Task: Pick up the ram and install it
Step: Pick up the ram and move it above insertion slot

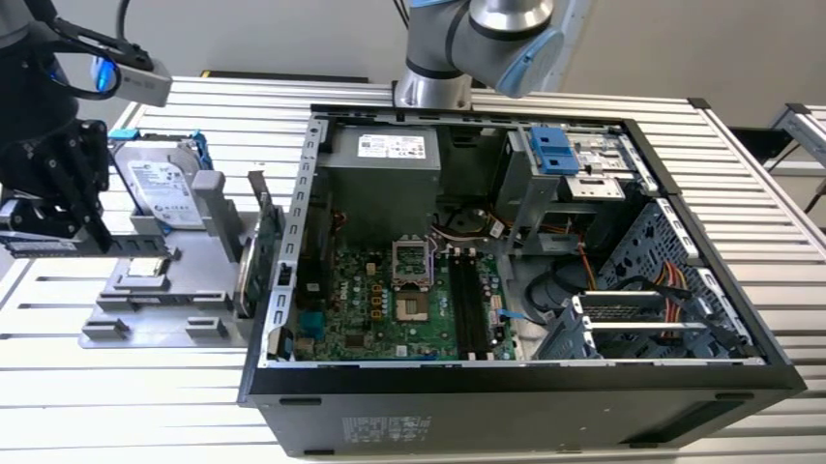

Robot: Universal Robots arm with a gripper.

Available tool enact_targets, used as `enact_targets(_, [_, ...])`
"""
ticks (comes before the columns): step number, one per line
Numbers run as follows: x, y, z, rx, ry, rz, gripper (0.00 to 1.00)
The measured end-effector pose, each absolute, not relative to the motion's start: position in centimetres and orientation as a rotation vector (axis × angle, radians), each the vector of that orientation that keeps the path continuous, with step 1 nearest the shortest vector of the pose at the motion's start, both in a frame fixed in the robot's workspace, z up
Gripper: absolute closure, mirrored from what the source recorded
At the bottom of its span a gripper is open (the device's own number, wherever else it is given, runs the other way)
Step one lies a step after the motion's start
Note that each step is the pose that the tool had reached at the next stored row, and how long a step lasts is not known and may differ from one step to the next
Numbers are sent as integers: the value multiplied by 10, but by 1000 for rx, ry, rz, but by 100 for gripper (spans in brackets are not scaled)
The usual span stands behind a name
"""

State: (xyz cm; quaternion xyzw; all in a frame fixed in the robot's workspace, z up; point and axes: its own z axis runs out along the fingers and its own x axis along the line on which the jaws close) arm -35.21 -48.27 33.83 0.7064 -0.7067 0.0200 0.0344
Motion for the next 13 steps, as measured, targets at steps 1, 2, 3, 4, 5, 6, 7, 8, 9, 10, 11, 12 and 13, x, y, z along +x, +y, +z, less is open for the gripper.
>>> enact_targets(1, [-352, -483, 338, 2172, -2173, 61, 100])
enact_targets(2, [-352, -483, 338, 2172, -2173, 61, 100])
enact_targets(3, [-352, -483, 339, 2172, -2173, 61, 100])
enact_targets(4, [-352, -483, 339, 2172, -2173, 61, 100])
enact_targets(5, [-352, -483, 339, 2172, -2173, 61, 100])
enact_targets(6, [-352, -483, 340, 2172, -2173, 61, 100])
enact_targets(7, [-352, -483, 340, 2172, -2173, 61, 100])
enact_targets(8, [-352, -483, 341, 2172, -2173, 61, 100])
enact_targets(9, [-352, -483, 342, 2172, -2173, 61, 100])
enact_targets(10, [-352, -483, 343, 2172, -2173, 61, 100])
enact_targets(11, [-352, -483, 344, 2172, -2173, 61, 100])
enact_targets(12, [-352, -483, 345, 2172, -2173, 61, 100])
enact_targets(13, [-352, -483, 346, 2172, -2173, 61, 100])
